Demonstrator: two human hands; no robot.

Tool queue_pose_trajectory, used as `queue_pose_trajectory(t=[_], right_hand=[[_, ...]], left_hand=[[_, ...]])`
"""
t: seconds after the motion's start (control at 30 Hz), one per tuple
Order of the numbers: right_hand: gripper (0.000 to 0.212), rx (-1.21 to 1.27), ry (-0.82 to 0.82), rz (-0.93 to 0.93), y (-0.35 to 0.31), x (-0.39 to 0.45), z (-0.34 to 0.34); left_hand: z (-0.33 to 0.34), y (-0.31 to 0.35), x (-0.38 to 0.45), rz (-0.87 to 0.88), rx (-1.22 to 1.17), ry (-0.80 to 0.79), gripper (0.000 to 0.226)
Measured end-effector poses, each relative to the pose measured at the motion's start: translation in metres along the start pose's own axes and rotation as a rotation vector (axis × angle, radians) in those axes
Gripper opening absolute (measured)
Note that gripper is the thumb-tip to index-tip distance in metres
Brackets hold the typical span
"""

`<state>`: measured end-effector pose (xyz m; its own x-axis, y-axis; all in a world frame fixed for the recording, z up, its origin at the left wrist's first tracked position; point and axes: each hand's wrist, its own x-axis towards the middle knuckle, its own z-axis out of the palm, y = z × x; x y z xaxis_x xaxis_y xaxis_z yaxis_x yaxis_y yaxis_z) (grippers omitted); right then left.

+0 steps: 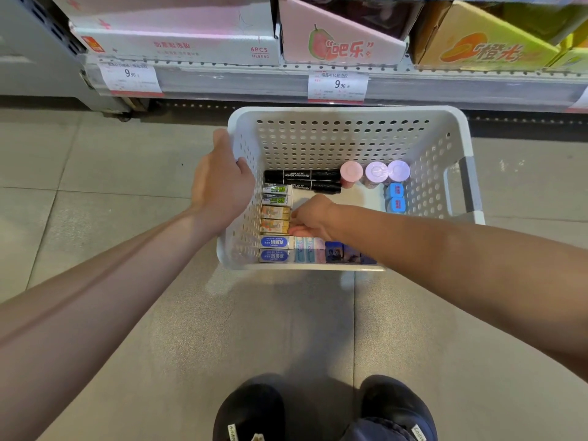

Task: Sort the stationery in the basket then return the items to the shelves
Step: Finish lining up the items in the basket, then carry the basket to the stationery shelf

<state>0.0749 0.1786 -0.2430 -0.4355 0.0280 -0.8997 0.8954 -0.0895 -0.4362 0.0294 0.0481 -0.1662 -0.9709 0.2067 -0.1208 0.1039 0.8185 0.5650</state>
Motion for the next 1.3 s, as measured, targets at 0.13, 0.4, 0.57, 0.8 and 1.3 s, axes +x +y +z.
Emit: queue_pose_trajectory(t=[0.13,0.4,0.57,0.8,1.3], right_hand=[[0.029,0.077,-0.119,-0.019,-0.004,-0.03,-0.012],[0.023,-0.583,0.398,-0.699,-0.003,-0.105,-0.08],[0.039,-0.866,0.723,-0.815,0.013,-0.139,-0.132],[0.068,-0.909,0.882,-0.785,0.048,-0.138,-0.147],[0.083,-0.469,0.734,-0.551,0.045,-0.134,-0.145]], left_hand=[[-0.002,0.001,-0.002,0.004,-0.024,-0.013,0.024],[-0.016,0.012,-0.006,-0.117,-0.144,-0.118,0.023],[-0.03,0.013,-0.007,-0.272,-0.303,-0.21,0.03],[-0.037,0.004,-0.023,-0.379,-0.477,-0.452,0.059],[-0.031,0.004,-0.021,-0.454,-0.519,-0.522,0.064]])
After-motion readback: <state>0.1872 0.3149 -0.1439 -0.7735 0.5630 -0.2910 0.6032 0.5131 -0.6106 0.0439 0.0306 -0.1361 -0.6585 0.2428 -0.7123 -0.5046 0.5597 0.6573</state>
